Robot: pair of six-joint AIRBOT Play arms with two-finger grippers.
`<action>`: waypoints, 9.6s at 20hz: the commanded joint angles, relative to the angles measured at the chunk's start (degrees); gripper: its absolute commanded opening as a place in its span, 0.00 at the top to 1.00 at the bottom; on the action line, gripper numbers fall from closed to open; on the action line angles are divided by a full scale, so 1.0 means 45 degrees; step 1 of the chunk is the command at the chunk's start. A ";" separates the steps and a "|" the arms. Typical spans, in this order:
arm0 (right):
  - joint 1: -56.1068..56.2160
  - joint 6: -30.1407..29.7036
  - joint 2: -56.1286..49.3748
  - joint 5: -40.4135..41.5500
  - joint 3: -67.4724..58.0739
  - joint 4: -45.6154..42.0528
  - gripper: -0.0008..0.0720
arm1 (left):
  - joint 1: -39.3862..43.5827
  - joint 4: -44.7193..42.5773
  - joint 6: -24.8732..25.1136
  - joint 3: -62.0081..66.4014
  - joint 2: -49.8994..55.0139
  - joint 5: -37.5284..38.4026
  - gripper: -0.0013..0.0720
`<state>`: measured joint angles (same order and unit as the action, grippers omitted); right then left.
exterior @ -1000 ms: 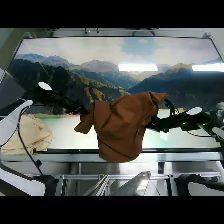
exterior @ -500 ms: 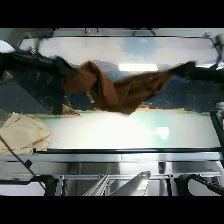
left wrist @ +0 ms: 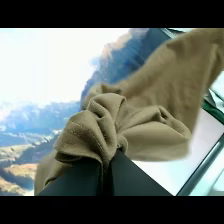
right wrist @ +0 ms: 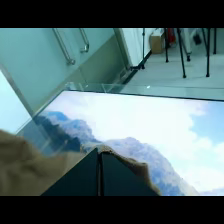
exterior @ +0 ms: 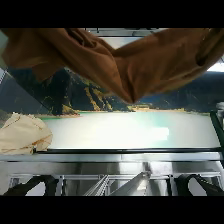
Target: Fold the shirts.
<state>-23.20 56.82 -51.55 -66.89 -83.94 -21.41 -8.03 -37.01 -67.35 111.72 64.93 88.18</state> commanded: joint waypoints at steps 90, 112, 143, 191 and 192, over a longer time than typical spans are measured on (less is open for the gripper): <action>-0.4998 -0.0102 -0.9617 -0.4590 0.3235 -0.8451 0.47 | -0.2783 -0.0879 0.0996 -1.3289 0.5309 -0.1831 0.53; -0.2307 -0.1010 -1.0258 -0.2472 0.6076 -0.8048 0.52 | -0.1996 -0.2458 -0.0957 -1.9385 0.3434 -0.3526 0.55; -0.4119 -0.1243 -0.9345 -0.2166 0.7776 -0.7116 0.52 | 0.0058 -0.3031 -0.0427 -1.6291 0.3439 -0.3993 0.95; 0.1491 -0.1899 -1.1968 0.2263 0.0058 0.1141 0.97 | -0.2259 0.3449 0.2846 -0.4692 0.9447 -0.2671 0.95; 0.1379 -0.2137 -1.2352 0.2399 0.0024 0.1705 0.97 | -0.2215 0.3444 0.2783 -0.4017 1.0040 -0.2569 0.95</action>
<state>-17.21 49.52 -100.14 -60.10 -83.59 -18.22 -18.83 -20.23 -54.63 86.83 100.66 76.97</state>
